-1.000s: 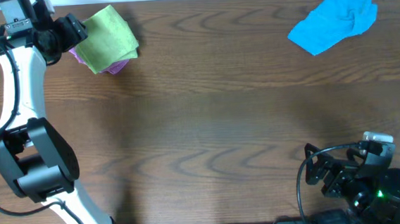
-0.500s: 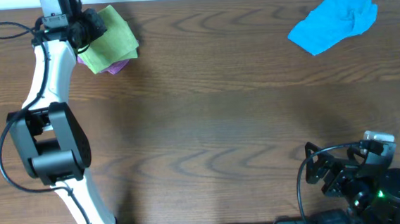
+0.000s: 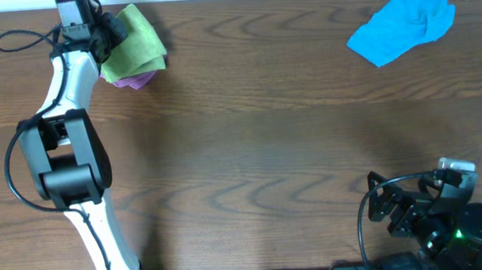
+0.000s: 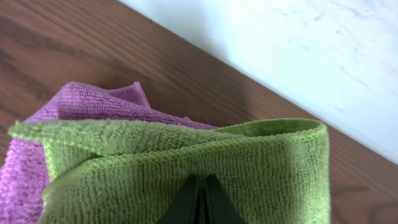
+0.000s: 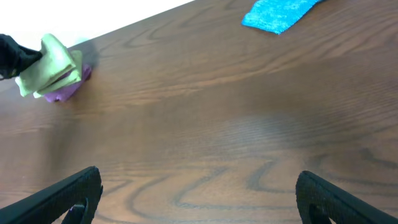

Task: Fold the cloth

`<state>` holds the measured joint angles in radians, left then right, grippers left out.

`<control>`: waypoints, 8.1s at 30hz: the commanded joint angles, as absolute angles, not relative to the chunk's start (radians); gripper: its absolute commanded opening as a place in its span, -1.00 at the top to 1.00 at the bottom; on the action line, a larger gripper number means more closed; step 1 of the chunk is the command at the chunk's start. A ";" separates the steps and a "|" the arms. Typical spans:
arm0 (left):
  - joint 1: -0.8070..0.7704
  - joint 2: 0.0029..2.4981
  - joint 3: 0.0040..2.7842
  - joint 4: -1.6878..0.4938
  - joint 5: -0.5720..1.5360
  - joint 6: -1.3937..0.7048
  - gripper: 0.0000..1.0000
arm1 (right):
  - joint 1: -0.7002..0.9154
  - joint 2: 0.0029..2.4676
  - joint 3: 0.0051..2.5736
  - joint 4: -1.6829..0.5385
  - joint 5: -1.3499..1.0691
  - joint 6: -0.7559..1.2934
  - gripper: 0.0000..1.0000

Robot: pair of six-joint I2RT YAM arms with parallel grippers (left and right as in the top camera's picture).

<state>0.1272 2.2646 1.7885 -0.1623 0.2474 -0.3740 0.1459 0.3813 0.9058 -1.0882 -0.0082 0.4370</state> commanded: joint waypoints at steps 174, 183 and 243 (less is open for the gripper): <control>0.043 0.004 0.157 -0.654 0.045 0.082 -0.90 | 0.136 0.376 0.902 -1.093 -0.008 0.448 -0.98; 0.043 0.004 0.157 -0.654 0.045 0.082 -0.90 | 0.136 0.376 0.902 -1.096 -0.008 0.448 -0.98; 0.043 0.004 0.157 -0.654 0.045 0.082 -0.90 | 0.078 0.006 0.183 -0.826 -0.042 -0.024 -0.99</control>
